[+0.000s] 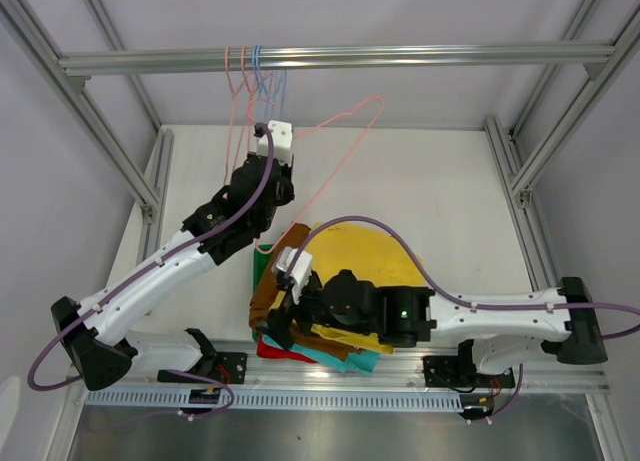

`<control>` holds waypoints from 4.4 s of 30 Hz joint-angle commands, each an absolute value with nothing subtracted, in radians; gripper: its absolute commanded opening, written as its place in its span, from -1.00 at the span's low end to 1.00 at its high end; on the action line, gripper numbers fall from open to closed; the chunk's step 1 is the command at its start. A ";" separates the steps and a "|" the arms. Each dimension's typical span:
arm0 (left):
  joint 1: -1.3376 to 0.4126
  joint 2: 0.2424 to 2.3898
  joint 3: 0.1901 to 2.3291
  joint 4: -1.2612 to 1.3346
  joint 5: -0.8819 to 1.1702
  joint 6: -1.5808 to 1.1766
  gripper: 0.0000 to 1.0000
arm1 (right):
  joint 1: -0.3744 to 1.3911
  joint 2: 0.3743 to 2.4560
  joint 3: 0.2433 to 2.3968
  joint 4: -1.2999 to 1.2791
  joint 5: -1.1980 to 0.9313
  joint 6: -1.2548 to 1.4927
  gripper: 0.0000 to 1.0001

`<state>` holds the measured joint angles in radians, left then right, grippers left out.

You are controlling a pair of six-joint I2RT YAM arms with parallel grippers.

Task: Remove the trousers from the hanger
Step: Place the trousers in the bin, then place the hanger at the clothesline.

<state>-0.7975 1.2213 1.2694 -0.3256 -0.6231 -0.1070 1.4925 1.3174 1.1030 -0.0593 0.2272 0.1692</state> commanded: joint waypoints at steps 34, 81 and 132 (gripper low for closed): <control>-0.804 1.157 1.262 -0.308 -0.531 -0.126 -0.99 | 1.361 0.876 0.899 -0.147 0.541 0.240 0.80; -0.919 1.049 1.267 -0.305 -0.462 -0.141 -0.99 | 0.865 1.060 0.845 0.514 0.233 0.612 -0.69; -0.916 0.785 1.063 0.071 0.270 -0.302 -0.99 | 0.503 1.565 1.172 0.426 -0.420 1.111 -1.00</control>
